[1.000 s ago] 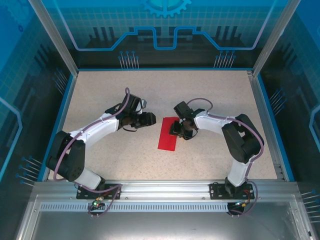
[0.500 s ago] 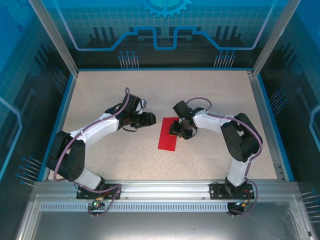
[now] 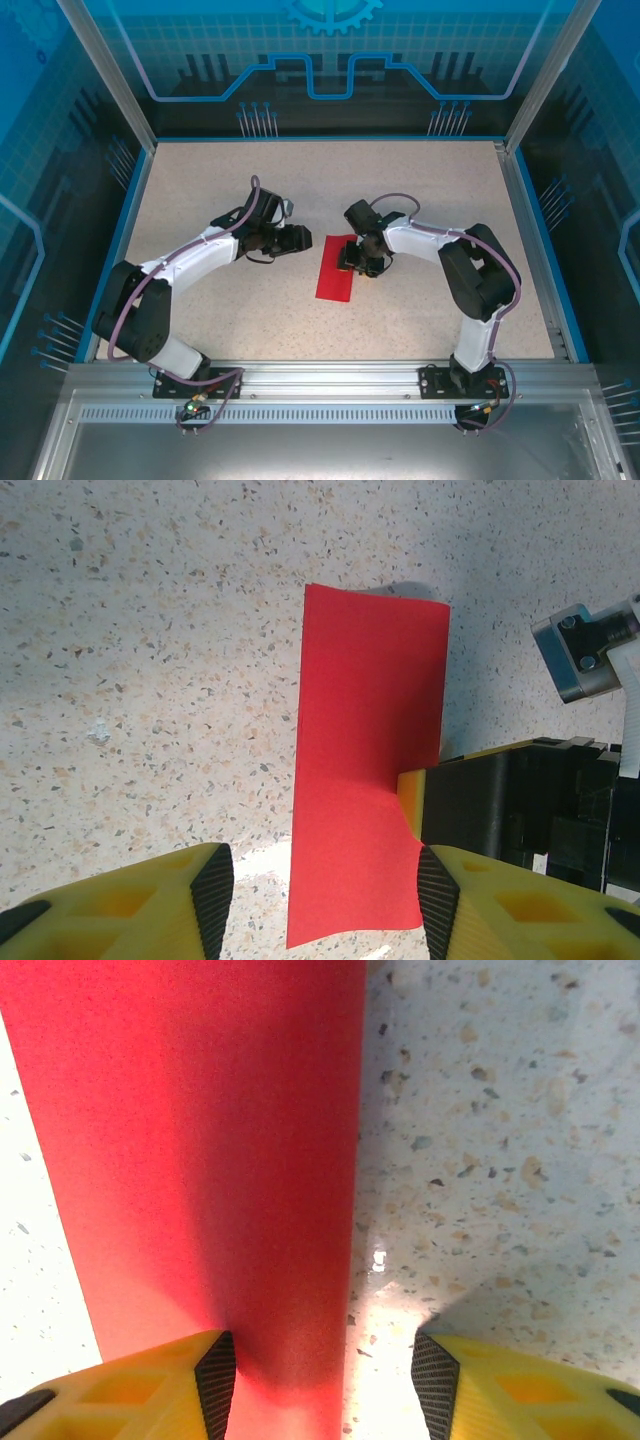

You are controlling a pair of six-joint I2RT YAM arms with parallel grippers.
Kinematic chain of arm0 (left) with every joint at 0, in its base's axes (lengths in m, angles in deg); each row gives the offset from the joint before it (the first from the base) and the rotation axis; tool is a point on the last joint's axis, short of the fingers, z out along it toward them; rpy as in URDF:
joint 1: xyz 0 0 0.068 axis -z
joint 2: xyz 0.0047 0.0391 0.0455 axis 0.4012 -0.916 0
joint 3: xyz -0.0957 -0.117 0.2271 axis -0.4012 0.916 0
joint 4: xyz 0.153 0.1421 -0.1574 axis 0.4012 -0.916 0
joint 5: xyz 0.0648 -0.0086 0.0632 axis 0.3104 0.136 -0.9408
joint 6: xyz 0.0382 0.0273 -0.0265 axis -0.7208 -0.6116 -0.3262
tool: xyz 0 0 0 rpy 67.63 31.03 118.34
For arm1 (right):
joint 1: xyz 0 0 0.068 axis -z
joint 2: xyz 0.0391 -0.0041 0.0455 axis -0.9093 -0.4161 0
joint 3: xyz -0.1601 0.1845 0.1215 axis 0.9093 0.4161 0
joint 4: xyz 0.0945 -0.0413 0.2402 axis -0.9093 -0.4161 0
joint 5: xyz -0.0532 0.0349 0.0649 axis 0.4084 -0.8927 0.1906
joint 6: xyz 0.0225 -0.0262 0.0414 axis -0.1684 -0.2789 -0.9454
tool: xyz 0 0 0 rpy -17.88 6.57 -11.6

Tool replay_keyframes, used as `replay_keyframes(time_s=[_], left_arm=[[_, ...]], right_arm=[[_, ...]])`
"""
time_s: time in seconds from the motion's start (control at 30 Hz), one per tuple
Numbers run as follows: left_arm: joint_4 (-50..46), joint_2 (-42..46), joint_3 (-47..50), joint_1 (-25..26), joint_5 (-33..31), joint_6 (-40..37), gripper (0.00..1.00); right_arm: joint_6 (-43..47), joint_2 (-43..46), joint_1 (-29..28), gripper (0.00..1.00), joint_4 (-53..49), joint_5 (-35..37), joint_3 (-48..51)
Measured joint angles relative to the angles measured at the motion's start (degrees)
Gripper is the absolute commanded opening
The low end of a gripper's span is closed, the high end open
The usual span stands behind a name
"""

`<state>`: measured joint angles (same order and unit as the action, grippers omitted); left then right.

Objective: Fold a paper plane with a square sheet of paper (pick it up from the middle)
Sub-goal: First fold in half a square sheet of paper at the center of the table, then hold the square sheet of paper at the center of the table.

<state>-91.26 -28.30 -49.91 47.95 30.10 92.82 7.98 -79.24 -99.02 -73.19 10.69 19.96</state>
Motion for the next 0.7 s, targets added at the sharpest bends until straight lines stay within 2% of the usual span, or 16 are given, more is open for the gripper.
replay_keyframes(time_s=[0.23, 0.37, 0.57, 0.7], left_arm=[[-0.1, -0.8, 0.0, 0.0, 0.5, 0.3, 0.43], [0.1, -2.0, 0.0, 0.0, 1.8, 1.2, 0.29], [1.9, -5.9, 0.0, 0.0, 5.6, 2.9, 0.0], [3.4, -8.8, -0.5, 0.5, 8.0, 4.2, 0.0]], right_arm=[[0.0, -0.7, 0.0, 0.54, -1.0, 0.1, -0.8], [0.0, -1.0, 0.0, 0.54, -1.5, 0.1, -1.3], [0.0, -1.4, -0.1, 0.54, -2.3, 0.4, -1.8], [0.0, -1.8, -0.1, 0.54, -2.8, 0.5, -2.2]])
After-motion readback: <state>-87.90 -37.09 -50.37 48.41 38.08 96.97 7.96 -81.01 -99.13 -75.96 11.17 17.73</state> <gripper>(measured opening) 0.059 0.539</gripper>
